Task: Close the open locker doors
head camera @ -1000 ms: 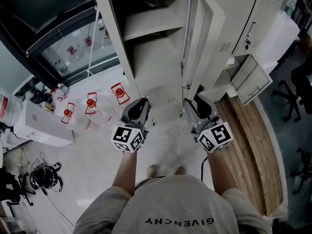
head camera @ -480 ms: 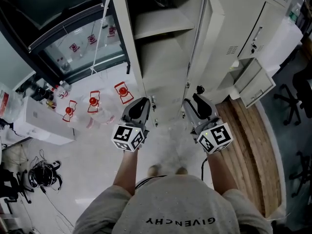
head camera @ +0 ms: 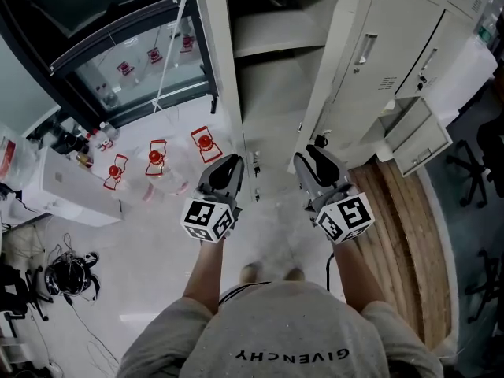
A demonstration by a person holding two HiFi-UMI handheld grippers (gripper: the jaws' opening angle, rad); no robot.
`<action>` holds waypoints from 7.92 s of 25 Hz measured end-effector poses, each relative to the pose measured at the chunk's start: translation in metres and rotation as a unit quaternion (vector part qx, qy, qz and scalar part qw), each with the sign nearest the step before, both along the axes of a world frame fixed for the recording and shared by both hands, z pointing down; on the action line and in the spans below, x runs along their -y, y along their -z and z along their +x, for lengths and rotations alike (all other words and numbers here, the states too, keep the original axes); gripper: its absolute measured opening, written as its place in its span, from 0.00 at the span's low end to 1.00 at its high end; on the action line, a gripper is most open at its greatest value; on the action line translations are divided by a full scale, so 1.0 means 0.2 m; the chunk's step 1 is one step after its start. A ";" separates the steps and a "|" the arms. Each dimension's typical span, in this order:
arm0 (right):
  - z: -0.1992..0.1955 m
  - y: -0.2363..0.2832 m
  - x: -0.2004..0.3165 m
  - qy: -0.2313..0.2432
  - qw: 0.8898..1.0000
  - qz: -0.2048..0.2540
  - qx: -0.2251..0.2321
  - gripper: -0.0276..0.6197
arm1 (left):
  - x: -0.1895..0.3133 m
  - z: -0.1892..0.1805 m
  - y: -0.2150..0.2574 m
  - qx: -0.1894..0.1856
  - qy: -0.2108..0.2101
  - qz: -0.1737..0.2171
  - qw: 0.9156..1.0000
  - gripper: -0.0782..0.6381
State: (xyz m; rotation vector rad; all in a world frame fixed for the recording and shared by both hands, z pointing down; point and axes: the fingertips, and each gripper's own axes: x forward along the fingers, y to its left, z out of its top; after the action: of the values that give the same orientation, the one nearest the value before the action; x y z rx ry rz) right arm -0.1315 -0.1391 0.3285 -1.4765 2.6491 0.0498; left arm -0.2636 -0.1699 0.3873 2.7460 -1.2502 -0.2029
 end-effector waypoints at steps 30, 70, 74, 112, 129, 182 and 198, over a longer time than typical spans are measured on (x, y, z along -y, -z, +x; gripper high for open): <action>-0.39 -0.02 0.38 0.007 1.000 0.008 0.001 0.21 | 0.21 -0.40 -0.06 0.000 0.038 -0.008 0.999 0.15; -0.49 -0.14 0.79 -0.033 0.999 -0.032 0.013 0.14 | 0.27 -0.56 -0.13 0.011 0.036 -0.028 0.999 0.15; -0.49 -0.16 0.80 -0.038 0.999 -0.035 0.014 0.14 | 0.27 -0.57 -0.13 0.012 0.036 -0.028 0.999 0.15; 0.24 -0.28 0.13 -0.156 0.987 -0.048 0.016 0.05 | 0.09 0.21 -0.18 0.003 -0.139 -0.036 0.990 0.15; 1.28 -0.32 -0.54 -0.308 0.950 -0.054 0.013 0.04 | -0.25 1.29 -0.16 0.020 -0.288 -0.031 0.957 0.15; 3.33 -0.78 -0.24 -0.307 0.943 -0.121 0.034 0.06 | 0.24 2.96 -0.48 0.034 -0.195 -0.050 0.979 0.15; 3.63 -0.90 -0.06 -0.290 0.945 -0.150 0.024 0.10 | 0.35 3.09 -0.56 0.035 -0.164 -0.069 0.983 0.15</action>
State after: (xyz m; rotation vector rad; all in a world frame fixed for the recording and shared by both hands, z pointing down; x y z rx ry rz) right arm 0.5944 -0.1281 0.5076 -2.2724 2.1583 -0.3508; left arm 0.3545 -0.2390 0.4991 2.8032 -0.7722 0.0102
